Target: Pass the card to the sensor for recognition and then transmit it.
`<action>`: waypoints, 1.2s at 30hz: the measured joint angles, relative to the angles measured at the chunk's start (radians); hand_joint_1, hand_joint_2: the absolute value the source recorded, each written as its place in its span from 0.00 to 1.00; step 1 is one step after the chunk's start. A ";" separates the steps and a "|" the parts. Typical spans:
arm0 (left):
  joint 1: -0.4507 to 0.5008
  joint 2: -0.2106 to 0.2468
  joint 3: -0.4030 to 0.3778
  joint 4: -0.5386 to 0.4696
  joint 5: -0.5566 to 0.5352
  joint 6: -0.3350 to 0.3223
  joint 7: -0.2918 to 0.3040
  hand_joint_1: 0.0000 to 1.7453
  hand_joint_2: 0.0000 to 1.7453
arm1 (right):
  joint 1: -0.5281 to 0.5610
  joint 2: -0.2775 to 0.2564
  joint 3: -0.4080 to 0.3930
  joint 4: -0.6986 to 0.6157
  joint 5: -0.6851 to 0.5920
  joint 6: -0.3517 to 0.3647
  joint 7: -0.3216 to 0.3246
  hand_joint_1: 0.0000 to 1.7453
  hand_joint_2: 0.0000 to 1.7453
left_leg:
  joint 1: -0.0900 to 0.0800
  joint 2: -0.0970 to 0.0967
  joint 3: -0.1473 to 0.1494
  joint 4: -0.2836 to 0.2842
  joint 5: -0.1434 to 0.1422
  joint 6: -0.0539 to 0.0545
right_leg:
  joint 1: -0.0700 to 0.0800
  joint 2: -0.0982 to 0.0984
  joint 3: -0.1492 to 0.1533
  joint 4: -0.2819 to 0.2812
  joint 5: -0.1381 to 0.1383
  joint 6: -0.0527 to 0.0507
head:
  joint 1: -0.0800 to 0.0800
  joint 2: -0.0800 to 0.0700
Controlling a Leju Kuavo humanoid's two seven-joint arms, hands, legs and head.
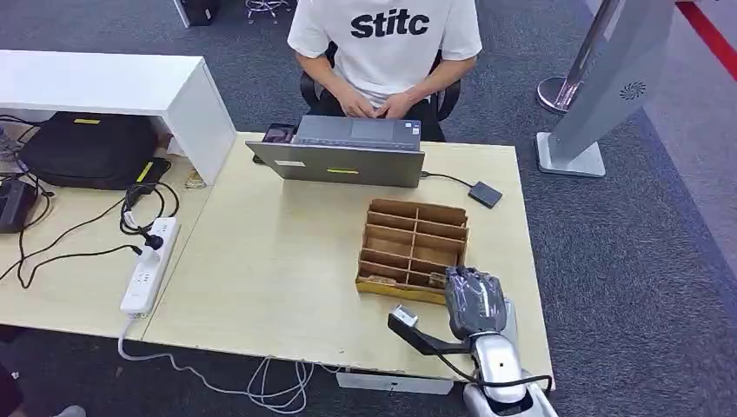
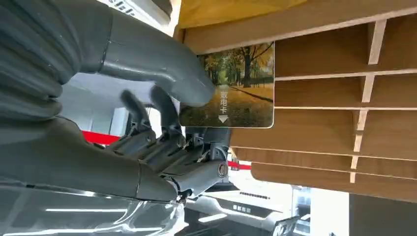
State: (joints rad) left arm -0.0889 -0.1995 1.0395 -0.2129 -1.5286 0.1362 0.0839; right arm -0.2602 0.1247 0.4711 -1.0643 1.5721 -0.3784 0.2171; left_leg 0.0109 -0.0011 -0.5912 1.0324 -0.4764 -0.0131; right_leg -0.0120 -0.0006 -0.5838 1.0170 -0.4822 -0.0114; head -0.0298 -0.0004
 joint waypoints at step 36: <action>-0.001 0.000 -0.022 0.000 -0.005 -0.010 0.000 0.00 1.00 | -0.109 0.095 -0.143 -0.416 -0.103 0.155 -0.180 1.00 1.00 | 0.000 0.001 0.001 0.000 0.001 -0.001 | 0.000 0.000 0.000 0.000 0.001 0.000 | 0.000 0.000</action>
State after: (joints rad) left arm -0.0897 -0.1995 1.0174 -0.2129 -1.5335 0.1267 0.0843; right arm -0.3693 0.2200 0.3280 -1.4808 1.4689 -0.2234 0.0366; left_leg 0.0110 -0.0004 -0.5905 1.0324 -0.4752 -0.0138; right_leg -0.0120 -0.0002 -0.5834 1.0174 -0.4814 -0.0119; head -0.0298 -0.0004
